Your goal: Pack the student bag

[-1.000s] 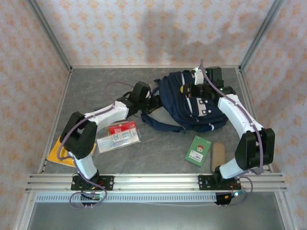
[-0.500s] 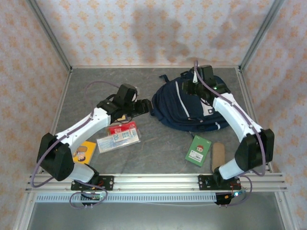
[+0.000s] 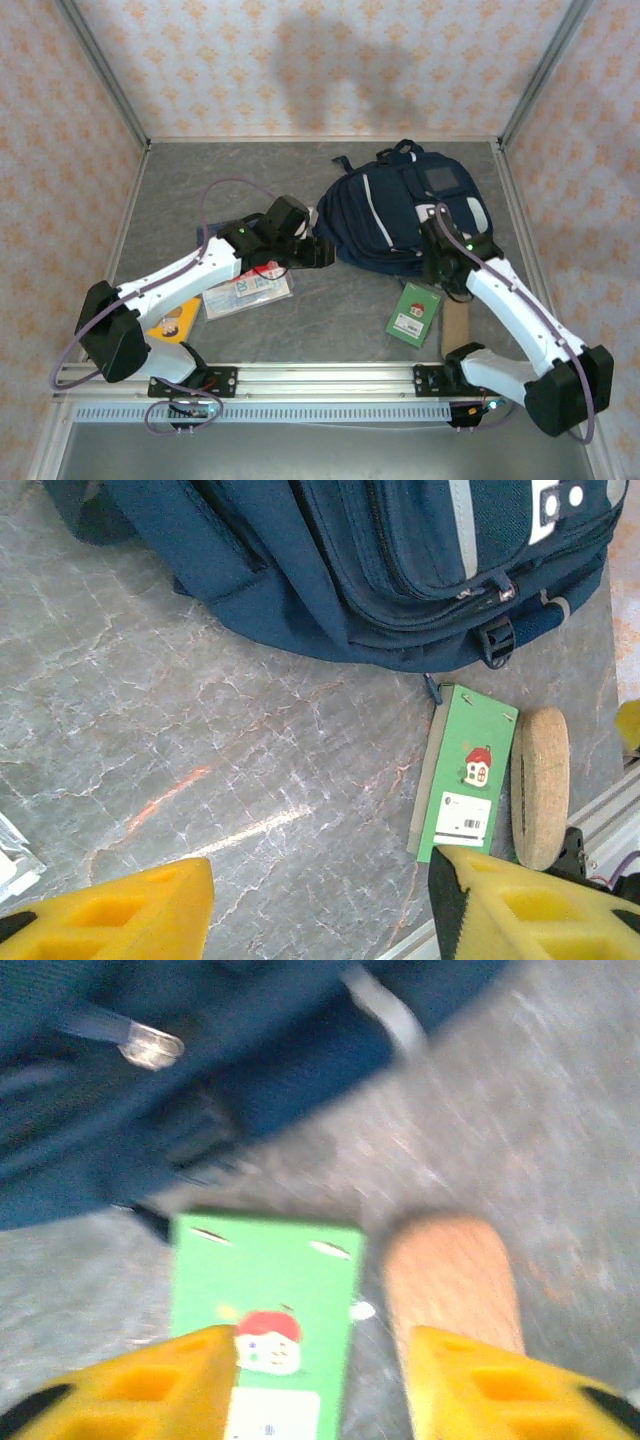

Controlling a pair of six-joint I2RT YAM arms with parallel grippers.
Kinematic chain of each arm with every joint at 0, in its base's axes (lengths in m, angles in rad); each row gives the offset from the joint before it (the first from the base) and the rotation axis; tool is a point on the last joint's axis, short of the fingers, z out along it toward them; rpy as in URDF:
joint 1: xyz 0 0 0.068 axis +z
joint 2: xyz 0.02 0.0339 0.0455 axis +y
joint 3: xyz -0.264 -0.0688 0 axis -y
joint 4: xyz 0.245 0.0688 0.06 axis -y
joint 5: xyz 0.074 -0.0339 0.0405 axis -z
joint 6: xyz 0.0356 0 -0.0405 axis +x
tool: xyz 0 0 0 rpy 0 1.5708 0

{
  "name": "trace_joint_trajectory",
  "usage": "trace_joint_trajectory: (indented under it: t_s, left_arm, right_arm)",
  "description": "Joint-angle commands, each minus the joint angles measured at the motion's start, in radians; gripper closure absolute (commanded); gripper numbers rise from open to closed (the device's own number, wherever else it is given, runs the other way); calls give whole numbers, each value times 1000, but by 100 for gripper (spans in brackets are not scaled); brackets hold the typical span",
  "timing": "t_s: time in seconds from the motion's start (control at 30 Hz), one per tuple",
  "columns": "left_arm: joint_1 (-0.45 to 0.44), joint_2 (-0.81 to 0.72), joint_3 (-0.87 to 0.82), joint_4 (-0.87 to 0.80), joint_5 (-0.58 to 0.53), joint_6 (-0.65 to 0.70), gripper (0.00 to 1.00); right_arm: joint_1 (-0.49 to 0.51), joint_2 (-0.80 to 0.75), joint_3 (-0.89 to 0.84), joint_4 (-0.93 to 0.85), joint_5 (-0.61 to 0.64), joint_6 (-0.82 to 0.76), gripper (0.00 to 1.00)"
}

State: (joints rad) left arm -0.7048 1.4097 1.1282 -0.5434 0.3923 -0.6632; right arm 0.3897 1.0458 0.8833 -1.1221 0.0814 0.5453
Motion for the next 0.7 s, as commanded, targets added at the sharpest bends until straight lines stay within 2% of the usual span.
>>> trace_joint_trajectory:
  t_s: [0.0,0.03,0.1,0.27,0.67]
  left_arm:
    - [-8,5,-11,-27,15,16,41]
    - [-8,3,-14,-29,16,18,41]
    - [-8,-1,-20,-34,13,20,41]
    - [-9,-12,-37,-38,10,19,41]
    - [-9,-58,-113,-8,12,-2,40]
  right_arm:
    - [-6,-58,-20,-98,130,121,12]
    - [-8,-39,-11,-102,148,140,0]
    - [-37,13,-5,-105,158,187,1]
    - [-130,125,-73,-39,64,244,0]
    - [-190,265,-199,150,-48,223,0]
